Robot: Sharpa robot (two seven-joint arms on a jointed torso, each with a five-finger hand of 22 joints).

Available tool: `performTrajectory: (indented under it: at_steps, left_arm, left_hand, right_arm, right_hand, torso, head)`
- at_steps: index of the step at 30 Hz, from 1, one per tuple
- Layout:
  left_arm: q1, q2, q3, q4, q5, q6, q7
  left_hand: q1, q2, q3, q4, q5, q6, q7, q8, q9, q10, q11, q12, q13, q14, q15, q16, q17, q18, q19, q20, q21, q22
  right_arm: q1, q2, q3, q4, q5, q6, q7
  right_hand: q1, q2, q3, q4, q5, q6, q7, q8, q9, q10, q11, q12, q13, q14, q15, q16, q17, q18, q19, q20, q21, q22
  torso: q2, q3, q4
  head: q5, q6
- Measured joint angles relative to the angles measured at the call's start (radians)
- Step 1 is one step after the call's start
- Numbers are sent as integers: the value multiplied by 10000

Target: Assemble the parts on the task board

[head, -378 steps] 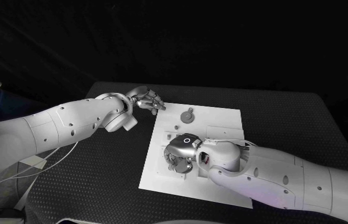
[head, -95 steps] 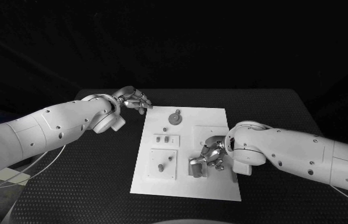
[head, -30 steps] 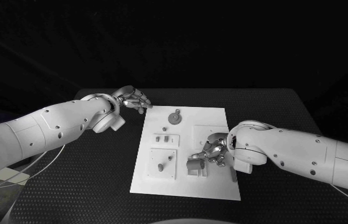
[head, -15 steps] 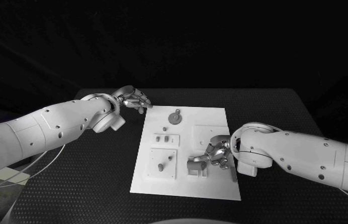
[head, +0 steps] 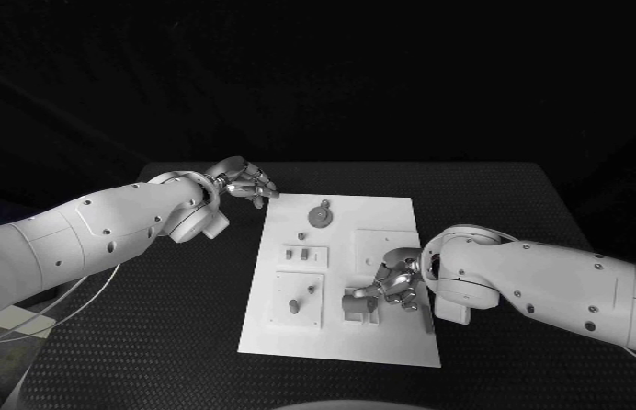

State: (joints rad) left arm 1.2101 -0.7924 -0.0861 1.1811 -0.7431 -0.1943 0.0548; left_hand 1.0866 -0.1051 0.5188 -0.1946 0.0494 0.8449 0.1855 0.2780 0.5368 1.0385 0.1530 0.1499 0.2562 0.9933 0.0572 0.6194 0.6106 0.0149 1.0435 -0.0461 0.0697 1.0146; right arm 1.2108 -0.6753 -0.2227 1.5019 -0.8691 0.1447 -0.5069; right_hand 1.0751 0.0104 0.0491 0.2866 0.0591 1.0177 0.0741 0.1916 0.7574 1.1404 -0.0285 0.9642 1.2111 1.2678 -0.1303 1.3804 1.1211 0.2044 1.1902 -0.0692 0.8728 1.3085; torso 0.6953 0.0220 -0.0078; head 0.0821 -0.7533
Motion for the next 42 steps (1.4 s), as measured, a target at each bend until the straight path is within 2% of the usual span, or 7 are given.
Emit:
performTrajectory:
  at_steps: [6, 17, 32, 42]
  left_arm:
    - [0, -1, 0, 2, 0, 0, 0]
    - [0, -12, 0, 5, 0, 0, -1]
    - [0, -14, 0, 11, 0, 1, -2]
    - [0, -17, 0, 12, 0, 1, -2]
  left_hand:
    - [0, 0, 0, 0, 0, 0, 0, 0, 0, 0, 0, 0, 1, 0, 0, 0, 4, 0, 0, 0, 0, 0]
    - [-39, 39, 22, 22, 0, 0, 0, 0, 1, 0, 0, 0, -8, 0, 0, 0, 14, 0, 0, 0, 0, 0]
    - [-39, 39, -5, 49, 0, 0, 0, 0, 2, -26, 26, 0, -7, 0, 0, 0, 26, 1, 0, 0, 0, 0]
    - [-39, 38, -5, 48, 0, 0, 0, 0, 2, -26, 25, 0, -8, 35, -35, -15, 37, 1, 0, 0, 0, 0]
  right_arm:
    - [4, -25, 4, 76, -7, 195, 13]
    - [4, -103, 6, 158, -84, 475, 12]
    - [0, 120, 1, 193, -221, 599, -1]
    - [-1, 233, 1, 202, -239, 511, 34]
  right_hand:
    - [588, 120, 12, -12, -1, 1, -1, 0, 27, 0, 0, 0, -13, -2, 3, 0, 38, 1, 0, 1, 0, 0]
    - [650, 104, -171, 31, -1, 4, -4, -1, 50, 2, 1, 0, -30, 23, -17, 0, 43, 2, 14, 15, 0, 0]
    - [706, -4, -171, 31, -2, 20, -19, 0, 48, 17, 16, 0, -39, 24, -12, 0, 87, 1, 14, 17, 1, 0]
    - [729, 93, -266, 72, -2, 41, -30, 38, 48, 20, 17, 39, -65, 81, -39, 0, 124, 1, 16, 19, 2, 0]
  torso:
    - [1, -6, 1]
    - [2, -8, 1]
    - [2, -5, -6]
    - [3, -11, 7]
  head:
    - [1, 1]
    - [1, -10]
    - [-33, 14]
    - [-68, 23]
